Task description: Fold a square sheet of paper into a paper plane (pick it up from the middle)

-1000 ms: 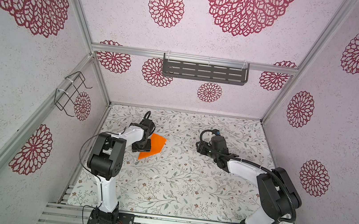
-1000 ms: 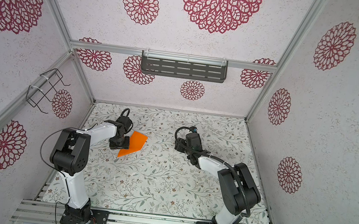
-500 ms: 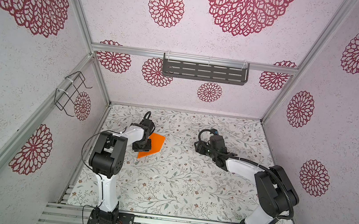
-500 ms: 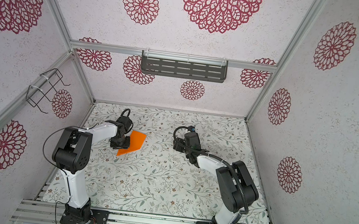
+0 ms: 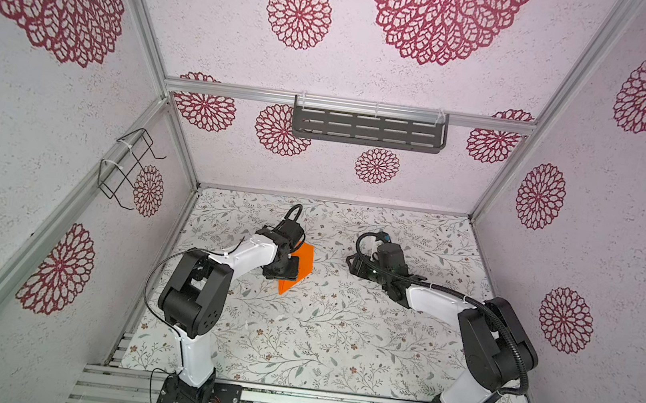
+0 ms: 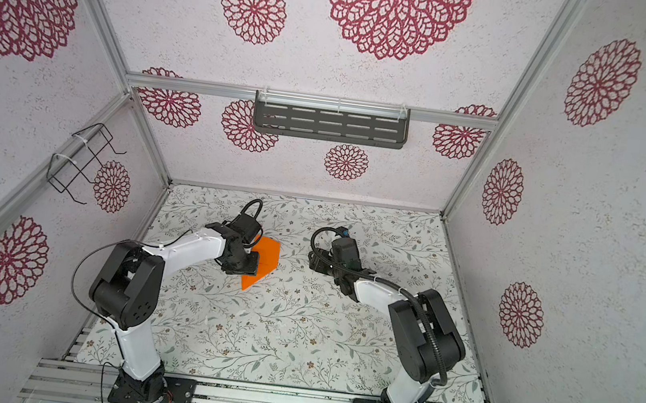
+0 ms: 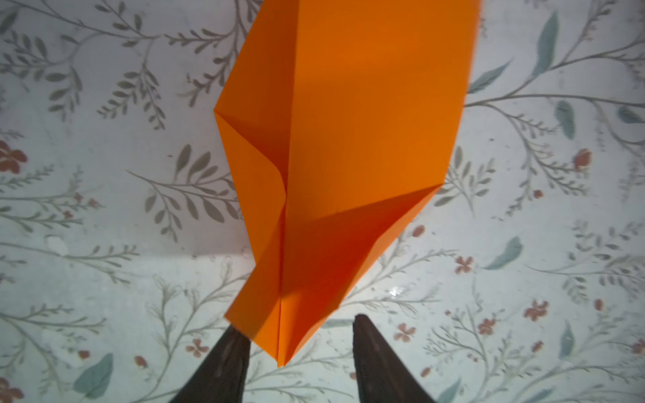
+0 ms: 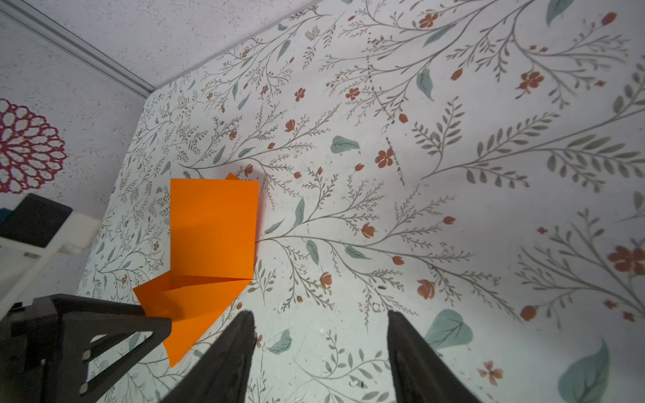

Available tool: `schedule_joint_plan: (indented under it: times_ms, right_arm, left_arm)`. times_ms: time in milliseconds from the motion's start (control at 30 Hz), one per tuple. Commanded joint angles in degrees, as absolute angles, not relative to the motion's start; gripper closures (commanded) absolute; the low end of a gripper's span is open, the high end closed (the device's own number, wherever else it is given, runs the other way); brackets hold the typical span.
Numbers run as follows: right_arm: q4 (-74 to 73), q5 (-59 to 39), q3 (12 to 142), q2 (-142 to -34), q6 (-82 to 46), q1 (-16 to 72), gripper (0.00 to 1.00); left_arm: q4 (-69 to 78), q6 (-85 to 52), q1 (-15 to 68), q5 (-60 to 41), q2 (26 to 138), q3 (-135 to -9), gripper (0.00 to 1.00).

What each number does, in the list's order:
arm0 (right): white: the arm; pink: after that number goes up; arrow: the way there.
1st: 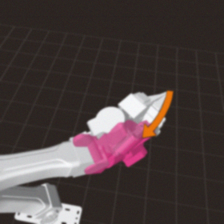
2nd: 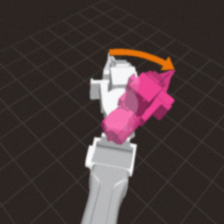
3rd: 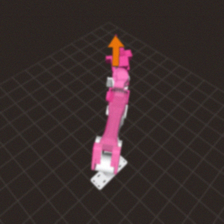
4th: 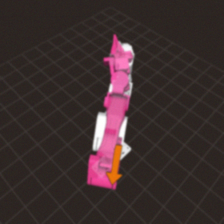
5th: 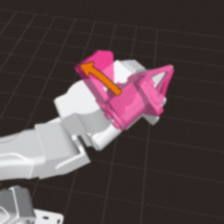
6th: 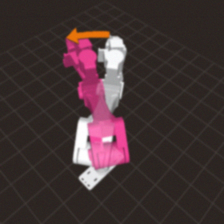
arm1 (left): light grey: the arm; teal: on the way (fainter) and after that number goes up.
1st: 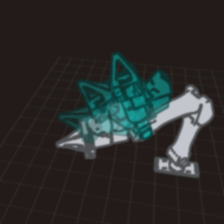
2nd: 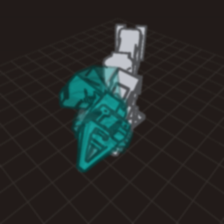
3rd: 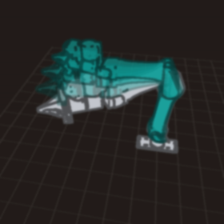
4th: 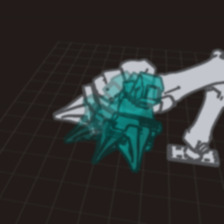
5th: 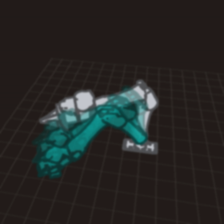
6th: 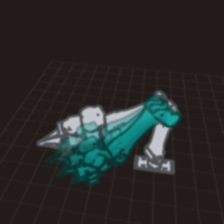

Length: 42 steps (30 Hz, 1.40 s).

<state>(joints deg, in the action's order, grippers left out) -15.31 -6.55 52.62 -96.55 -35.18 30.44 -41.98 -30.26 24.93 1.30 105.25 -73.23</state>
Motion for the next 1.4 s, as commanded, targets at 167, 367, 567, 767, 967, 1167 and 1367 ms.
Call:
schedule_joint_plan:
  times_ms: [167,367,567,767,967,1167,1367]
  right_arm:
    - [-13.13,-9.53,58.37,-99.9,-36.47,35.46,0.36]
    - [-13.68,-16.27,63.84,-106.37,-38.21,37.75,0.37]
    - [-14.4,-23.88,68.97,-112.51,-40.98,38.49,0.44]
    - [-11.79,-26.19,72.74,-116.71,-40.69,39.2,0.55]
    - [-12.07,-28.27,74.49,-119.23,-41.12,39.54,0.64]
    - [-11.27,-30.23,76.26,-121.5,-41.24,39.81,0.73]
    - [-11.35,-31.15,77.02,-123.17,-41.66,39.99,0.74]
  left_arm:
    - [-31.0,-33.21,19.02,-7.63,93.94,-65.6,0.37]
    - [-17.84,-35.87,14.29,-15.77,91.35,-55.36,0.34]
    - [-9.86,-36.64,14.14,-20.43,95.96,-53.44,0.38]
    - [-6.21,-36.9,14.18,-23.16,99.07,-53.44,0.4]
    - [-4.19,-37.34,14.44,-26.47,102.11,-53.79,0.47]
    - [-3.0,-37.66,14.85,-27.96,103.28,-54.13,0.5]
    - [-1.89,-38.19,15.03,-29.74,105.49,-54.72,0.5]
